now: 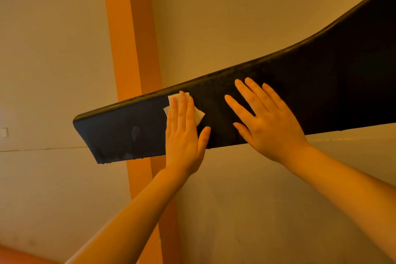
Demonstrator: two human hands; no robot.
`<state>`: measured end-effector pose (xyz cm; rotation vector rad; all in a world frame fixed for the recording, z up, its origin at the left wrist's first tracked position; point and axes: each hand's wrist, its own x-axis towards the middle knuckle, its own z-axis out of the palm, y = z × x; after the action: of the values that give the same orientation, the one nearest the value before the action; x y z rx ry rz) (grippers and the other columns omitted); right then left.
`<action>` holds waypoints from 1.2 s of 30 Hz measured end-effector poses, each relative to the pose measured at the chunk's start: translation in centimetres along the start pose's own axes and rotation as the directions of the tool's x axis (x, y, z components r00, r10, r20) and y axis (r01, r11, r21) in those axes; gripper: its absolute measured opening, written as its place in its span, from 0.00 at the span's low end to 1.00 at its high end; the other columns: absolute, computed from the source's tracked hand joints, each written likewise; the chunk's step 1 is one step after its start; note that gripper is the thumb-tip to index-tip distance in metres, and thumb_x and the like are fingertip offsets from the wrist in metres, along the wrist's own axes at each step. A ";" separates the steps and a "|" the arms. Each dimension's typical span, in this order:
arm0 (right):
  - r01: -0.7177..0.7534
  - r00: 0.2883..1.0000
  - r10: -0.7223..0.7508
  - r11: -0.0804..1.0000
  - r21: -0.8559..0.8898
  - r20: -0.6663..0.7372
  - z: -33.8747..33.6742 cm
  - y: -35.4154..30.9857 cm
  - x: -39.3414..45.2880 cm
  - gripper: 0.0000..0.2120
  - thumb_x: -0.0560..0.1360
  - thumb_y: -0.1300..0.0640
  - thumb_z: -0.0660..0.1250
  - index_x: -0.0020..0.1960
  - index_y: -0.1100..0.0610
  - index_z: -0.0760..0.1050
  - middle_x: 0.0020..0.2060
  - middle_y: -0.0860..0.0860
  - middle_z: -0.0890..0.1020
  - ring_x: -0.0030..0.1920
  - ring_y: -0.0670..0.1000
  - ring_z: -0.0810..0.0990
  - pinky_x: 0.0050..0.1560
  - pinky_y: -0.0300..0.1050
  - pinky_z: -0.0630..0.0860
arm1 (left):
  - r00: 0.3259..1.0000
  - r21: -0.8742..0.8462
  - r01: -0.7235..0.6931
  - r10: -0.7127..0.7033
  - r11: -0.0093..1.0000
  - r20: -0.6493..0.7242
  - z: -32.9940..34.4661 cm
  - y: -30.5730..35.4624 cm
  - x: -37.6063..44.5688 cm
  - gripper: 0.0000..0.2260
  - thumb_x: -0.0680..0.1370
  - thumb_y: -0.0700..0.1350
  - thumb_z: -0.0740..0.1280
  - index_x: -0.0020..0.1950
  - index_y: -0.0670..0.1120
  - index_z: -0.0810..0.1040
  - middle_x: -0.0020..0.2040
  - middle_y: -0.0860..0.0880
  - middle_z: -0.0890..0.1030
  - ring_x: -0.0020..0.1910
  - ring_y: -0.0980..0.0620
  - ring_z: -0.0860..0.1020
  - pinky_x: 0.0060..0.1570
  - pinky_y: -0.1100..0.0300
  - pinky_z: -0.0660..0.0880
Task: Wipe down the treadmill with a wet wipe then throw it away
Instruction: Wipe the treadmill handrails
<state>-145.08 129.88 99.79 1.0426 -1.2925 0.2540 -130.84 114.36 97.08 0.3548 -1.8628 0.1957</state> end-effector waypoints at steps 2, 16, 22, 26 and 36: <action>0.002 1.000 -0.002 1.000 -0.007 -0.010 0.1 0.0 0.0 0.26 0.83 0.47 0.54 0.77 0.57 0.62 0.76 0.62 0.61 0.76 0.62 0.59 0.73 0.57 0.56 | 0.999 0.000 -0.027 0.027 1.000 0.017 0.7 -0.1 -1.7 0.32 0.81 0.63 0.47 0.78 0.50 0.39 0.79 0.55 0.38 0.78 0.53 0.37 0.75 0.50 0.43; 0.005 1.000 -0.005 1.000 -0.014 0.028 0.0 0.1 -0.1 0.27 0.82 0.47 0.53 0.78 0.56 0.60 0.76 0.61 0.59 0.77 0.62 0.56 0.74 0.57 0.55 | 0.998 0.007 -0.033 0.033 0.999 -0.060 -0.2 0.9 2.3 0.33 0.81 0.64 0.45 0.78 0.46 0.41 0.78 0.51 0.41 0.79 0.49 0.40 0.77 0.51 0.43; 0.004 1.000 -0.003 1.000 -0.020 0.023 0.2 -0.1 -0.2 0.26 0.83 0.47 0.51 0.77 0.57 0.60 0.76 0.61 0.60 0.77 0.62 0.56 0.74 0.57 0.55 | 0.998 0.003 -0.051 0.051 0.999 -0.028 1.1 0.7 -0.5 0.33 0.81 0.62 0.48 0.78 0.47 0.40 0.79 0.51 0.42 0.79 0.50 0.40 0.76 0.48 0.45; 0.000 1.000 0.000 1.000 -0.020 0.031 0.2 -0.1 -0.3 0.27 0.82 0.46 0.50 0.77 0.57 0.61 0.76 0.61 0.60 0.77 0.62 0.57 0.74 0.57 0.55 | 0.997 -0.005 -0.079 0.079 0.997 0.011 2.2 0.5 -3.2 0.31 0.81 0.65 0.44 0.79 0.52 0.39 0.80 0.53 0.40 0.79 0.49 0.41 0.75 0.46 0.46; 0.009 0.999 -0.010 1.000 0.019 0.047 -0.4 -0.1 -0.4 0.27 0.80 0.49 0.55 0.77 0.58 0.62 0.76 0.62 0.61 0.76 0.62 0.58 0.73 0.57 0.57 | 0.998 0.029 -0.046 0.047 0.998 -0.029 0.6 1.5 1.1 0.32 0.81 0.61 0.49 0.78 0.47 0.41 0.78 0.51 0.42 0.78 0.52 0.38 0.76 0.51 0.43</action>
<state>-144.91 130.27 99.45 1.0760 -1.3297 0.2363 -132.14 115.41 97.97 0.3265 -1.8415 0.2586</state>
